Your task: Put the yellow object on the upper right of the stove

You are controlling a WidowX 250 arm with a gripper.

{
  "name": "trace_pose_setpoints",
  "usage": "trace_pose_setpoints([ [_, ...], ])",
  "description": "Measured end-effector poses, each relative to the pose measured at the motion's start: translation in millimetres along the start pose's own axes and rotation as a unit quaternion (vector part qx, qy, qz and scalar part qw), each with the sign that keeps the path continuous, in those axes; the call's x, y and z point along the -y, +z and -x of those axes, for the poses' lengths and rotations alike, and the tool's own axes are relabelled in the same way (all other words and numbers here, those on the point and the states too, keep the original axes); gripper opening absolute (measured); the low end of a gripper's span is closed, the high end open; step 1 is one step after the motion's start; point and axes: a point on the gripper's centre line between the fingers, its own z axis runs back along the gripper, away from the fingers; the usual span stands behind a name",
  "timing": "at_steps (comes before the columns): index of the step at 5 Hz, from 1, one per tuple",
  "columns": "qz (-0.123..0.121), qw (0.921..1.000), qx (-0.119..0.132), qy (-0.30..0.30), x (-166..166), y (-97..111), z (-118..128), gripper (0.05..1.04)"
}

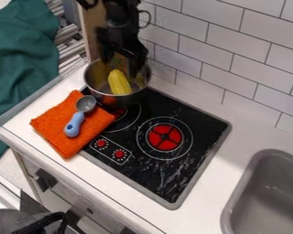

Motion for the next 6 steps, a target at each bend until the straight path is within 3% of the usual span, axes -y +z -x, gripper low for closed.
trace_pose_setpoints([
  [3, 0.018, 0.9987, -0.037, 0.030, -8, -23, 20, 1.001],
  [6, 0.033, 0.9984, -0.028, 0.036, -5, -30, 5, 1.001],
])
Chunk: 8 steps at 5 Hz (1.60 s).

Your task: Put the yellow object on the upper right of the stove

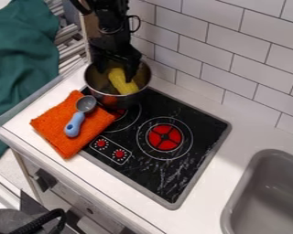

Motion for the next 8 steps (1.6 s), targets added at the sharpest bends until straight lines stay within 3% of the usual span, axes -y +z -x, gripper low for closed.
trace_pose_setpoints([
  [1, 0.005, 0.9999, 0.010, 0.005, 3, 0, -3, 1.001],
  [3, 0.033, 0.9993, -0.006, 0.019, 13, -25, 2, 1.000],
  [4, 0.036, 0.9992, 0.001, 0.020, 16, -25, -1, 1.000],
  [5, 0.030, 0.9993, 0.006, 0.023, 16, -26, -2, 0.945],
  [6, 0.027, 0.9994, 0.010, 0.020, 15, -27, 0, 0.654],
  [8, 0.008, 0.9995, 0.002, -0.029, 19, -23, 0, 0.597],
])
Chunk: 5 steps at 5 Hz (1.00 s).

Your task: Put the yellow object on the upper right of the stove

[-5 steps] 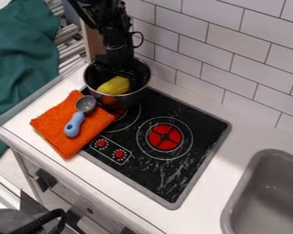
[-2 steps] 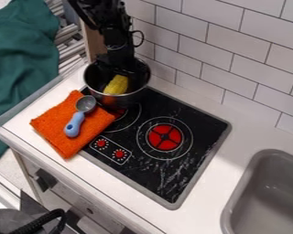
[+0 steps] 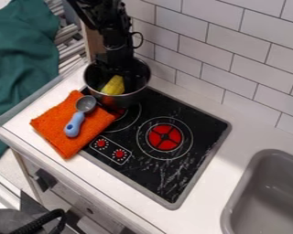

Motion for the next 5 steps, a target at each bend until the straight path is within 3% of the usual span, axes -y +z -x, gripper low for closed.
trace_pose_setpoints([
  [2, -0.046, 0.9959, 0.063, -0.045, 12, 53, -30, 0.597],
  [3, -0.061, 0.9923, 0.089, -0.061, 27, 82, -34, 0.597],
  [4, -0.064, 0.9925, 0.074, -0.074, 49, 87, -27, 0.597],
  [5, -0.054, 0.9953, 0.050, -0.064, 71, 79, -12, 0.597],
])
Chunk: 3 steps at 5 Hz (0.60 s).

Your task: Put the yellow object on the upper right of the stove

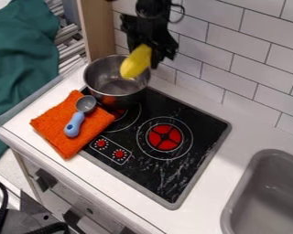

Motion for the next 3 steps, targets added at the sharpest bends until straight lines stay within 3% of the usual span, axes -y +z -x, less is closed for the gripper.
trace_pose_setpoints([
  [2, 0.022, 0.9989, -0.042, 0.004, 45, -29, 5, 0.597],
  [3, 0.020, 0.9987, -0.045, -0.008, 63, -38, -5, 0.597],
])
